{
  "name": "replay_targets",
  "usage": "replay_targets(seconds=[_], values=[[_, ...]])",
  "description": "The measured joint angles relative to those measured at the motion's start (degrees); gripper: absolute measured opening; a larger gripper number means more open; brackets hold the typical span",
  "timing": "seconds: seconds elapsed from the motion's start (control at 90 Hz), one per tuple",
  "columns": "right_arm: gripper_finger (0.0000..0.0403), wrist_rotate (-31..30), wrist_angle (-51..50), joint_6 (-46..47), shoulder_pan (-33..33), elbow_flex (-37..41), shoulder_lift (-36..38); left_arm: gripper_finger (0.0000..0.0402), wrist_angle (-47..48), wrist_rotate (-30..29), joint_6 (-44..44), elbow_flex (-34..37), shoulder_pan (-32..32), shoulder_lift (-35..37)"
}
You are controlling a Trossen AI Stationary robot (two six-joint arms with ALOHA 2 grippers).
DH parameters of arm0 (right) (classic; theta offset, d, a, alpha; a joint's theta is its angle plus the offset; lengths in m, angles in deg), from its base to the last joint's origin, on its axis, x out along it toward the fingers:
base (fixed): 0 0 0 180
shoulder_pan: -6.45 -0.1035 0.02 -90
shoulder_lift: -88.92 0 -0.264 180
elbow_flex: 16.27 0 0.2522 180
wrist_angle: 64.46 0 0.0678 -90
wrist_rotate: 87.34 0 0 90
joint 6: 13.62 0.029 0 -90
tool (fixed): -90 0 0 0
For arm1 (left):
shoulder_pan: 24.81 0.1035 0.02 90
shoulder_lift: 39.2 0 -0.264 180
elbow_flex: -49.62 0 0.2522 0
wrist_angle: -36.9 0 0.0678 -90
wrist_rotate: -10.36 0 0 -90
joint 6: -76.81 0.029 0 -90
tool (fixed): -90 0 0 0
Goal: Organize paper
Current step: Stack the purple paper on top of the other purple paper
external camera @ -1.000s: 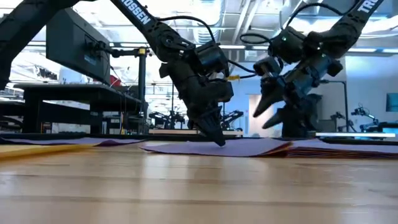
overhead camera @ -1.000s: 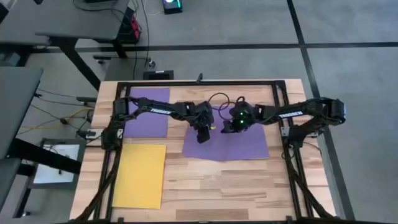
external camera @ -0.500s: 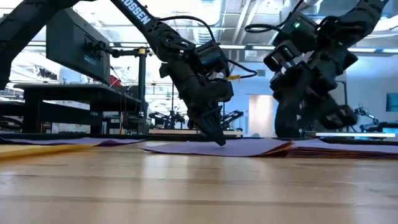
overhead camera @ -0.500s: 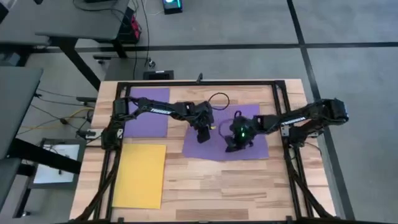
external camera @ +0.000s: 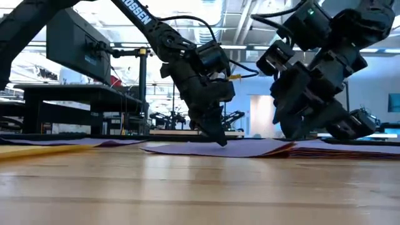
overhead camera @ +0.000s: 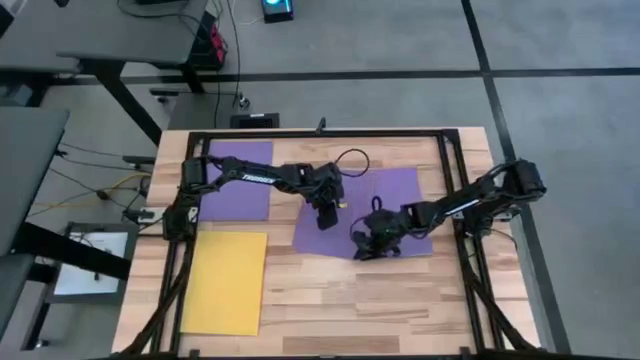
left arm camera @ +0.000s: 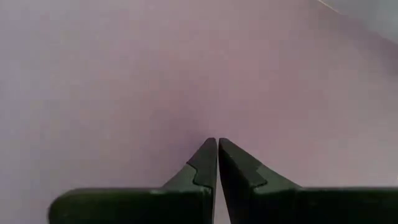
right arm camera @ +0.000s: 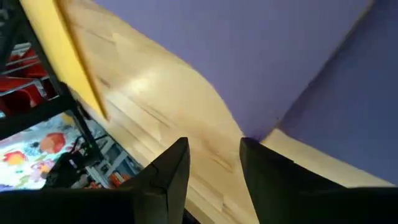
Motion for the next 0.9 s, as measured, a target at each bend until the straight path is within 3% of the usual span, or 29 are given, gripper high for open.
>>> replay_targets(seconds=[0.4,0.644,0.9], values=[[0.0132,0.75,-7.69,0.85,-2.05,-0.02,3.37,0.0,-0.03,0.0,0.38,0.0,0.0,0.0],[0.0132,-4.21,-7.28,2.85,-3.21,0.0,3.1,0.0,-0.03,0.0,0.42,0.0,0.0,0.0],[0.0132,-4.85,-6.53,2.88,-2.81,-0.02,2.75,0.0,-0.52,0.0,0.34,0.0,-0.01,0.0]])
